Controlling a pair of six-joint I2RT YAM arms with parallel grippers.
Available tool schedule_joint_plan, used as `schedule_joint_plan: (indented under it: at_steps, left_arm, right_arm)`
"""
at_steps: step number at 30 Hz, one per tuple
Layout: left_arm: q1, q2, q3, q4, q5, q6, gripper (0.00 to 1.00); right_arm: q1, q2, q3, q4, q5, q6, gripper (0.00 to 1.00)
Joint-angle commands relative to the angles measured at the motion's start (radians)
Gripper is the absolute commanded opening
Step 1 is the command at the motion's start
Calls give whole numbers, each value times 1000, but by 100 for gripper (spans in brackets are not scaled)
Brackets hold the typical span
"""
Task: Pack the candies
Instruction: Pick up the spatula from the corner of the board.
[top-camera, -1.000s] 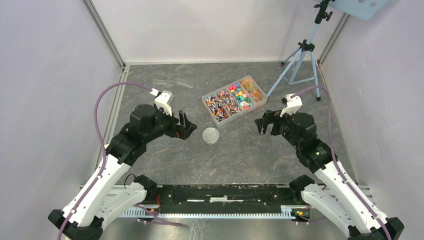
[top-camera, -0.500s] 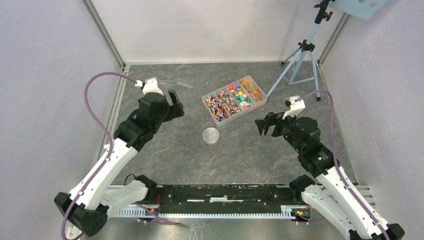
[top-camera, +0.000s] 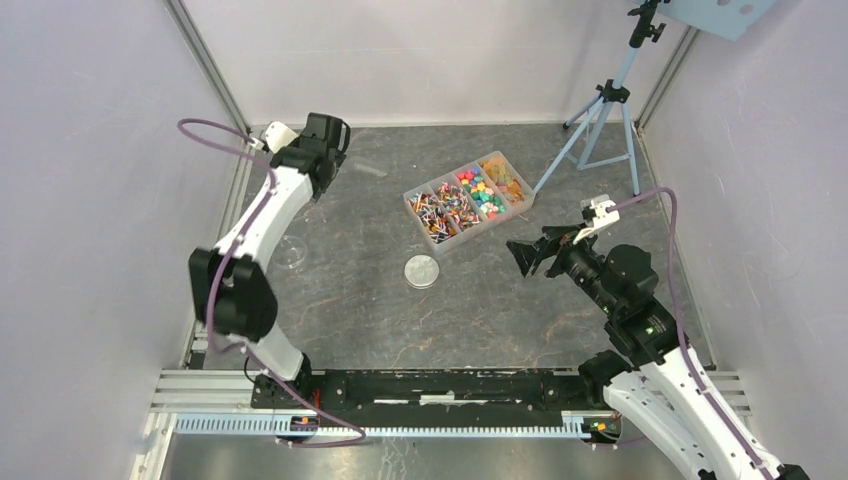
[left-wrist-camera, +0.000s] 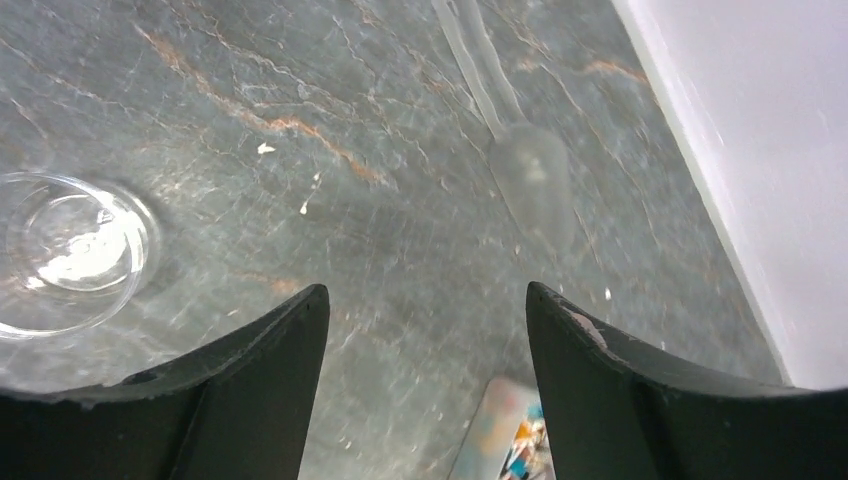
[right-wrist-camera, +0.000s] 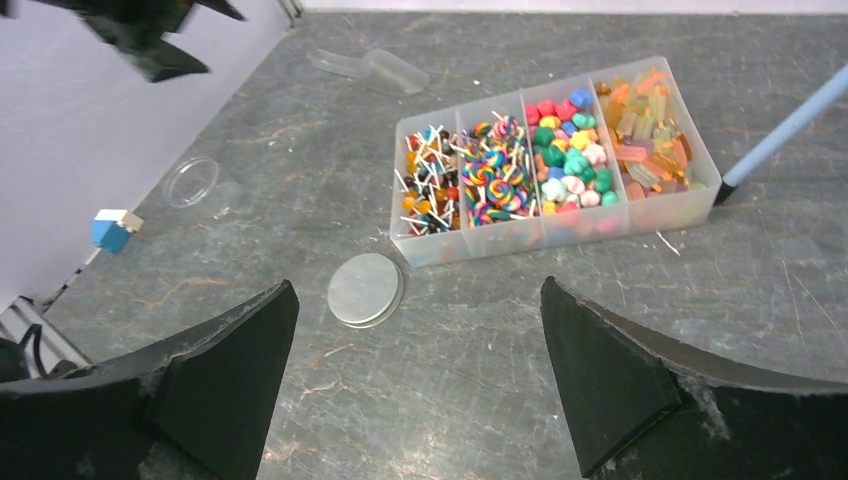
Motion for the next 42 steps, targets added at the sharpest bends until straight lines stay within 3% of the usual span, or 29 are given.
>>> schedule_joint_plan:
  at_steps: [1,7,11,17,29,38,42]
  left_arm:
    - [75,171,157,-117,-45,-246,77]
    - [178,341,187,44,68,-263,70]
    - [240,446,205,143,211,-243,69]
    - [295,561,291,246,257,-164,73]
    - [338,763,542,219,348,-136,78]
    - [335,819,553,196,344,-158,78]
    - [334,825,530,173,326,-193,73]
  right_arm:
    - [0,-26,2,70,-54,8,98]
    - [0,-21,0,92,-60,-4,98]
    - [0,-4,7,86,-56,-24,98]
    - [0,22,9,84,-29,-48,98]
    - [-1,86,18,114,-6,-53,98]
    - [-1,125,36,105,32,-70,98]
    - [-1,133,35,113,32,-60,98]
